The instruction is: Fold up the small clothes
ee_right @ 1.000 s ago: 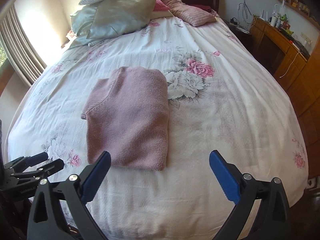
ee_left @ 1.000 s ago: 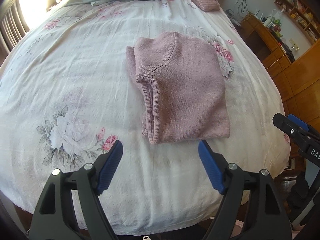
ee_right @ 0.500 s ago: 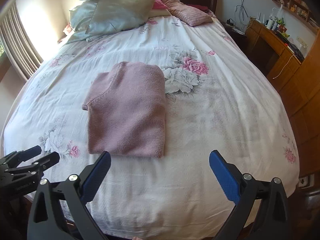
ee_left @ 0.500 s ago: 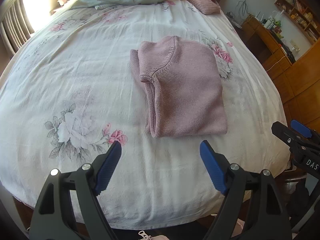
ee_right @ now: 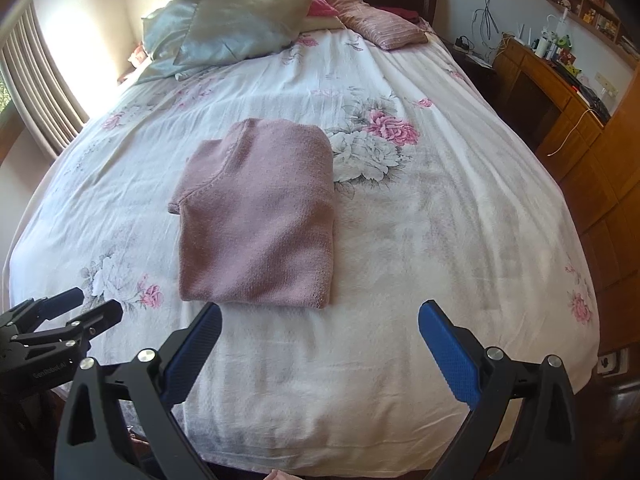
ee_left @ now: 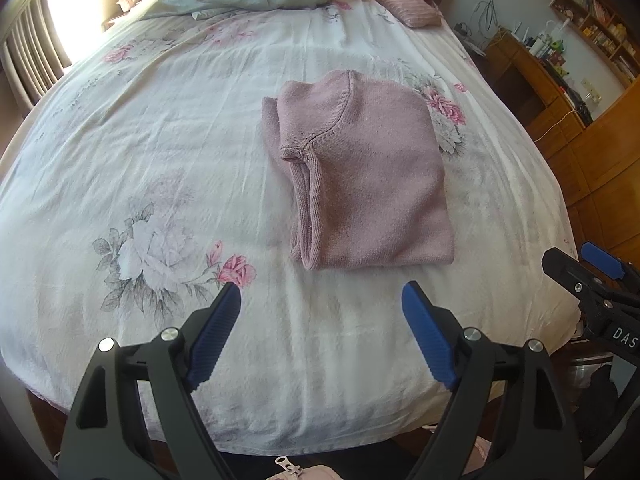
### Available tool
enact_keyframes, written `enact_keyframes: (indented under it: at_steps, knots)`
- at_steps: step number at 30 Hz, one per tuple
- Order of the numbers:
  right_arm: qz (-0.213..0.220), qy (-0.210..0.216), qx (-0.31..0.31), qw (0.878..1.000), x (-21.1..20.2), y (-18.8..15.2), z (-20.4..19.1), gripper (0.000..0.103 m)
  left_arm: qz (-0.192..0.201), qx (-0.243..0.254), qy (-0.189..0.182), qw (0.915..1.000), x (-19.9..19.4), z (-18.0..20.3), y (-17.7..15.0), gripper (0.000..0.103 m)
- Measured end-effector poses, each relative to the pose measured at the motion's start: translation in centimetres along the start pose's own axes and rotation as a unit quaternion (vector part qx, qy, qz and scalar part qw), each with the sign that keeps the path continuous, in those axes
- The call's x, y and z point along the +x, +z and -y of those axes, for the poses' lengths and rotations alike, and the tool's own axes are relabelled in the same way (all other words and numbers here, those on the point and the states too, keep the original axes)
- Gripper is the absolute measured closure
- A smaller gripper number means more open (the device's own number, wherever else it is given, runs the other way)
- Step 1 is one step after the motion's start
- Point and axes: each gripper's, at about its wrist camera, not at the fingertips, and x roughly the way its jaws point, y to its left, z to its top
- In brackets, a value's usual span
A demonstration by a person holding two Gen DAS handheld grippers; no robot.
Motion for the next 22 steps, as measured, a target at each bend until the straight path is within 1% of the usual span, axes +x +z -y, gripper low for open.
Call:
enact_keyframes:
  at_steps: [13, 18, 22]
  knots:
    - [-0.007, -0.011, 0.006, 1.000, 0.6, -0.2, 0.6, 0.004, -0.008, 0.005, 0.002, 1.0000, 0.6, 0.3, 0.1, 0.021]
    - [-0.021, -0.004, 0.010, 1.000, 1.2, -0.2, 0.8, 0.004, -0.010, 0.005, 0.001, 0.9999, 0.7, 0.2, 0.2, 0.021]
    - [-0.025, -0.003, 0.014, 1.000, 1.3, -0.1, 0.9, 0.004, -0.011, 0.002, 0.002, 0.9999, 0.8, 0.1, 0.2, 0.021]
